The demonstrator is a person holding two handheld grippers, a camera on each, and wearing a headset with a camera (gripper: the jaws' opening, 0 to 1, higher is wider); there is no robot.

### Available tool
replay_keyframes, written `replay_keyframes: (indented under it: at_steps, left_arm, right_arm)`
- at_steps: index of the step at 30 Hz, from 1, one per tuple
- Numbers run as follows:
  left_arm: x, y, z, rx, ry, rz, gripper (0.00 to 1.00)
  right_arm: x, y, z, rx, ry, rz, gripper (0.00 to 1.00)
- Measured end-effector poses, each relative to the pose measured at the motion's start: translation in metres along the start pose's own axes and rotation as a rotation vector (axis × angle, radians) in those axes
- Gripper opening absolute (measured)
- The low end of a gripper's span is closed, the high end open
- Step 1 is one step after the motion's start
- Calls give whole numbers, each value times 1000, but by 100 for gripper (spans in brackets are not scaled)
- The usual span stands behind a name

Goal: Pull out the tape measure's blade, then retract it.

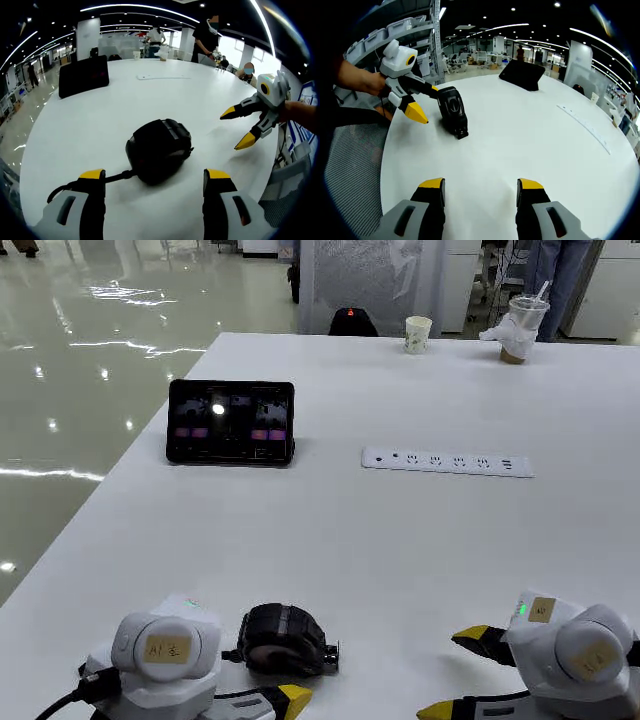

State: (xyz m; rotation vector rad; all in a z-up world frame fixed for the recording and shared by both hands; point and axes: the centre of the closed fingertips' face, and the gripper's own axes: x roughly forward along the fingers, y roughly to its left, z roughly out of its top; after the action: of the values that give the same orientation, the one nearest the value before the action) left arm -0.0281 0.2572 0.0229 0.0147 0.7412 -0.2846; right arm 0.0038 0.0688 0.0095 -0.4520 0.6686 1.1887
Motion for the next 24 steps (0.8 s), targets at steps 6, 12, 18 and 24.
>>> replay_keyframes:
  at_steps: [6,12,18,24]
  left_arm:
    - [-5,-1,-1,21,-14,-32,79]
    - [-11,-6,-4,39,-30,-70,79]
    - [-16,-10,-8,93,-47,-102,82]
    - [-22,-12,-9,135,-73,-117,88]
  right_arm:
    - [-11,0,-7,18,-13,-13,61]
    - [-22,0,-13,37,-34,-31,67]
    - [-31,5,-19,55,-67,-42,73]
    - [-39,10,-23,79,-98,-52,80]
